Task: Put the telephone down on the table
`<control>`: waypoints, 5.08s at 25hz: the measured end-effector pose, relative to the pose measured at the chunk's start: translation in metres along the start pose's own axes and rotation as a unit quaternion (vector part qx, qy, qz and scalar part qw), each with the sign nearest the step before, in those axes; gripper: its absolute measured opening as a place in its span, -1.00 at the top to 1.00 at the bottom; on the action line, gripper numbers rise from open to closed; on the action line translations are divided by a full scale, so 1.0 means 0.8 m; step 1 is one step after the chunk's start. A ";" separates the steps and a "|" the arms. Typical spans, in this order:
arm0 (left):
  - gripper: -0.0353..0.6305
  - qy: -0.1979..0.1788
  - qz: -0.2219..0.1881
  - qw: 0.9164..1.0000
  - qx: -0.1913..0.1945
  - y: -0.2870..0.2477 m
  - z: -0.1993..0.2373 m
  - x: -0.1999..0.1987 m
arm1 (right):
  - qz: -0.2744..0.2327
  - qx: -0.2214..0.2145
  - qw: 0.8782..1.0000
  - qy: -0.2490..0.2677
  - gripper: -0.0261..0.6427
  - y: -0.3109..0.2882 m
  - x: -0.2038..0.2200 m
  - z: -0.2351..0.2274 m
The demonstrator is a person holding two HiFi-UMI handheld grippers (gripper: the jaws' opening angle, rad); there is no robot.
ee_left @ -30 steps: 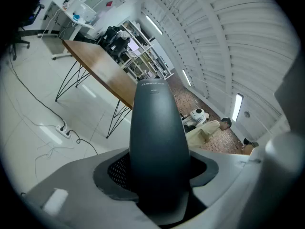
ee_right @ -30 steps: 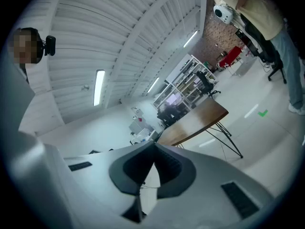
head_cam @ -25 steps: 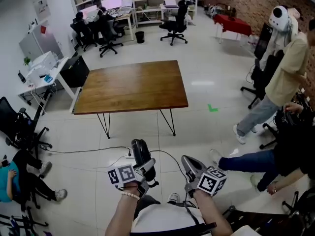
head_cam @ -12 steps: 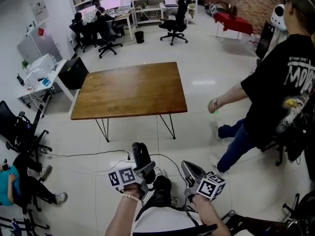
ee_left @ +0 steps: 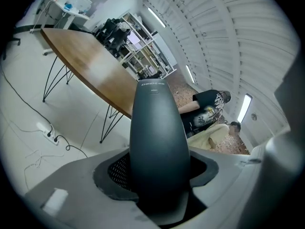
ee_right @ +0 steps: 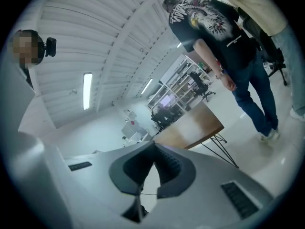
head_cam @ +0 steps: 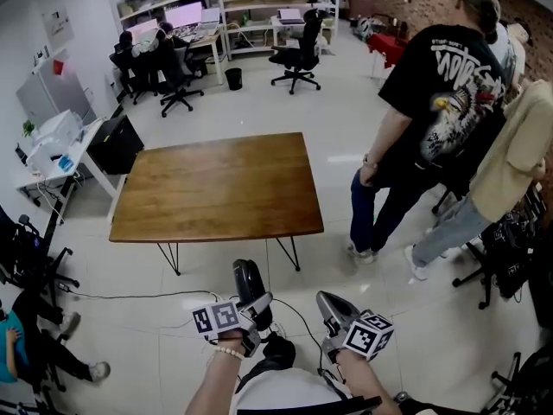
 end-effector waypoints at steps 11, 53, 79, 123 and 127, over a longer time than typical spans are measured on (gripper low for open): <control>0.02 -0.017 0.024 1.000 -0.004 -0.057 0.038 -0.102 | -0.015 0.011 1.000 -0.009 0.92 -0.096 -0.059 -0.024; 0.02 -0.042 0.063 0.994 -0.074 -0.298 0.142 -0.317 | 0.048 -0.035 0.998 0.011 0.92 -0.347 -0.247 -0.130; 0.02 -0.065 0.177 0.942 -0.276 -0.421 0.256 -0.335 | 0.091 -0.031 0.994 -0.045 0.92 -0.416 -0.328 -0.233; -0.36 -0.071 0.099 0.947 -0.298 -0.375 0.233 -0.349 | 0.054 -0.030 0.997 -0.055 0.92 -0.398 -0.333 -0.226; -0.33 -0.049 0.033 0.969 -0.241 -0.341 0.208 -0.359 | 0.058 -0.036 0.997 -0.048 0.92 -0.400 -0.320 -0.210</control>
Point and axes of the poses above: the fingertips, and each gripper's own axes: y backward along the fingers, z to its left, x out of its underside, the point moved 5 cm from there along y, backward along the fingers, and after that the axes turned 9 degrees about -y, right-handed, at the moved point
